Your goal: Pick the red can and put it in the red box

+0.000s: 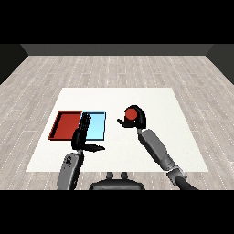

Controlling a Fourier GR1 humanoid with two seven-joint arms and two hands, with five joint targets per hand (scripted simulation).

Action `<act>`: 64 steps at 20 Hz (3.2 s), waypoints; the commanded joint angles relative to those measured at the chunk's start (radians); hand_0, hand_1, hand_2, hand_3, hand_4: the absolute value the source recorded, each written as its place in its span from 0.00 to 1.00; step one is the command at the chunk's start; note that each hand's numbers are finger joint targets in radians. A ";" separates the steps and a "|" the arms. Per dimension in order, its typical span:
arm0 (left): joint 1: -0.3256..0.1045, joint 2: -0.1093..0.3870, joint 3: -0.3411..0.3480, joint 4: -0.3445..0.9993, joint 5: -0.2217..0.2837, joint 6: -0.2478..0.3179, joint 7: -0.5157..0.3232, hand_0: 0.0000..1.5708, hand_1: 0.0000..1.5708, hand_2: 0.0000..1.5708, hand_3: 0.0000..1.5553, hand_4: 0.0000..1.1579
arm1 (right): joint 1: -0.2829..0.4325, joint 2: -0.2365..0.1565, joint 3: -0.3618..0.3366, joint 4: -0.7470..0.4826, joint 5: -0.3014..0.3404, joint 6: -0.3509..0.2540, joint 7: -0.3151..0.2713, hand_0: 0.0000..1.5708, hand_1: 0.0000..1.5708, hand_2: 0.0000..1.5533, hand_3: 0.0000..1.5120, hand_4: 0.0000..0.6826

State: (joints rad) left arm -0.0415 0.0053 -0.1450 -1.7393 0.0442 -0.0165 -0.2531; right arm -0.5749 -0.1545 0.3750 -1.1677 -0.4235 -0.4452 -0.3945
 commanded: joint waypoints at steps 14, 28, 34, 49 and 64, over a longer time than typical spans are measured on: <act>-0.177 -0.005 -0.212 0.167 -0.009 0.208 0.127 0.00 0.00 0.00 0.00 0.00 | 0.159 0.084 -0.012 -0.295 0.193 0.009 0.071 0.92 0.92 0.92 0.92 0.89; -0.224 -0.005 -0.268 0.326 0.068 0.276 0.056 0.00 0.00 0.00 0.00 0.00 | 0.223 0.154 0.025 -0.369 0.292 0.015 0.078 0.93 0.93 0.92 0.92 0.96; -0.257 -0.005 -0.341 0.442 0.143 0.322 -0.031 0.00 0.00 0.00 0.00 0.00 | 0.220 0.154 -0.018 -0.372 0.302 0.099 0.077 0.94 0.94 0.92 0.92 0.97; -0.267 -0.005 -0.360 0.494 0.220 0.293 -0.098 0.00 0.00 0.00 0.00 0.00 | 0.195 0.154 0.093 -0.417 0.191 0.004 0.073 0.96 0.96 0.93 0.94 0.95; -0.400 -0.005 -0.439 0.525 0.367 0.598 -0.029 1.00 1.00 1.00 0.96 0.97 | 0.113 0.154 0.188 -0.317 0.155 -0.114 0.039 0.96 0.96 0.94 0.92 0.95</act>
State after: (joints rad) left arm -0.3611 0.0136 -0.5437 -1.2413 0.3525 0.4690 -0.3201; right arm -0.4451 -0.0098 0.5356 -1.5088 -0.2462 -0.5268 -0.3347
